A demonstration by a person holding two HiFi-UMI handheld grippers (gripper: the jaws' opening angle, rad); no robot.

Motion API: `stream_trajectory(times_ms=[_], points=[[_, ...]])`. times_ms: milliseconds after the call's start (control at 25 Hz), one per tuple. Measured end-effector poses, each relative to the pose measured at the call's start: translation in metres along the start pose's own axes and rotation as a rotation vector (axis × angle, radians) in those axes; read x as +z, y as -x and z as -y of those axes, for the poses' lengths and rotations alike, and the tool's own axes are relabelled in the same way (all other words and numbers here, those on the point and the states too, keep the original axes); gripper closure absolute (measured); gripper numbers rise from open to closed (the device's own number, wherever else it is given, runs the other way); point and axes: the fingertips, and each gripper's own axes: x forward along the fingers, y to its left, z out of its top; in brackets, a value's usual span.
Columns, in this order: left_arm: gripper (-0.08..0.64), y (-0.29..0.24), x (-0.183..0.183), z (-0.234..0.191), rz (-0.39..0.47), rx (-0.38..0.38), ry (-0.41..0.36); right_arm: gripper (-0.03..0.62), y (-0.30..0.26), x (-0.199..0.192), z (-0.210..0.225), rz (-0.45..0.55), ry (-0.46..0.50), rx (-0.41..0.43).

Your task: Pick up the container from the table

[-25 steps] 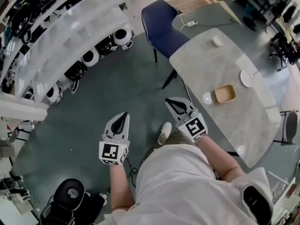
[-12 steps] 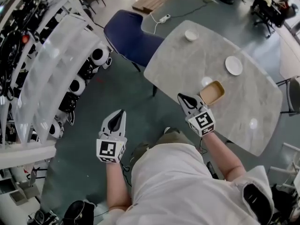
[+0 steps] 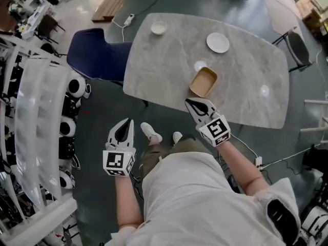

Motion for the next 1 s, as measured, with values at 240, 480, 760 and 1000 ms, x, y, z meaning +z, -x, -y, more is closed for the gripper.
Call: stream_trajectory(times_ms=[240, 480, 760, 1000], points=[[0.558, -0.052, 0.004, 0.007, -0.018, -0.179, -0.012, 0.581, 0.016, -0.011, 0.021, -0.042, -0.062, -0.152], [0.560, -0.107, 0.007, 0.005, -0.053, -0.365, -0.008, 0.581, 0.026, -0.015, 0.045, -0.060, -0.130, -0.333], [0.558, -0.169, 0.016, 0.018, -0.086, -0.543, -0.012, 0.581, 0.040, -0.022, 0.060, -0.072, -0.209, -0.518], [0.558, -0.203, 0.017, 0.054, -0.113, -0.758, -0.139, 0.581, 0.067, -0.032, 0.057, -0.074, -0.273, -0.717]])
